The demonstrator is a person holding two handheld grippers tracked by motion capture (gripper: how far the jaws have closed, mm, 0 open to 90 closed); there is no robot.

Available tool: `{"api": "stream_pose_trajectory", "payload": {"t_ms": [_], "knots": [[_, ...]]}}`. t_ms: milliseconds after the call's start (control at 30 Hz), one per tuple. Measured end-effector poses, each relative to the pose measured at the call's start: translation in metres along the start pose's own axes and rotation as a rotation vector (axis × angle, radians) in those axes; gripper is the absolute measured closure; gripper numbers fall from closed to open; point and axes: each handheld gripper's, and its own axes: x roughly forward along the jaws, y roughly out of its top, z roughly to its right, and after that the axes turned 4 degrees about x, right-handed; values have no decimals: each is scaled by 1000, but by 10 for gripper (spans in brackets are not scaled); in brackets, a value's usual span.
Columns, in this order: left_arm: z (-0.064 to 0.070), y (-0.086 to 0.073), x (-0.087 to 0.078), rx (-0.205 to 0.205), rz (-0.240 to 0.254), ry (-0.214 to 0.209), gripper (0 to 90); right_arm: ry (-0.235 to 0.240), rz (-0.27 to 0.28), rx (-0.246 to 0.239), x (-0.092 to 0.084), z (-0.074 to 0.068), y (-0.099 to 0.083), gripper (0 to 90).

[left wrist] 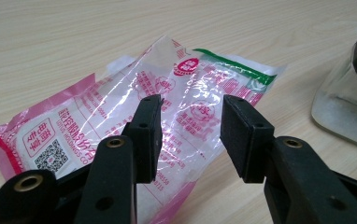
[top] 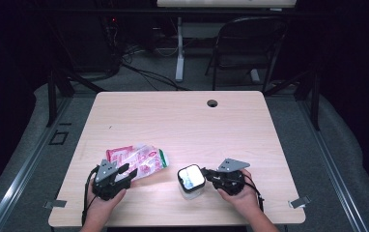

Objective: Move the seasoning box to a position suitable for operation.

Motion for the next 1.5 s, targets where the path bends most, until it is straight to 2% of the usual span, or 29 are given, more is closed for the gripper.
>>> {"api": "stream_pose_trajectory", "payload": {"t_ms": [133,367,400,433,533,567,600,733,800,967,1000,1200,1333,1400,1500], "knots": [[10,4,5,23,0,-27,583,3,8,5,3,2,1,803],[39,11,19,80,-13,-104,599,22,17,-8,8,1,4,817],[47,13,23,97,-18,-128,613,26,22,-11,9,1,4,819],[47,13,23,97,-18,-128,624,26,22,-11,9,1,4,819],[63,17,31,134,-22,-179,648,38,28,-7,12,0,5,819],[63,17,31,134,-22,-179,654,40,27,-6,13,0,5,819],[68,20,33,144,-25,-204,660,43,28,-3,13,1,6,816],[72,23,36,147,-26,-226,683,64,29,26,14,3,5,775],[72,25,38,127,-21,-244,712,59,19,33,12,4,3,724],[72,25,36,116,-20,-264,723,46,1,15,6,1,1,685],[72,25,35,126,-22,-278,723,38,-1,0,1,-1,-1,676],[77,22,34,153,-37,-326,733,29,-1,20,-13,-1,-6,683],[82,22,35,177,-50,-341,762,17,28,64,-30,-1,-6,742],[82,23,36,174,-53,-352,767,13,51,90,-42,-5,-5,780],[81,23,36,169,-56,-366,765,18,61,100,-47,-10,-4,796]]}}
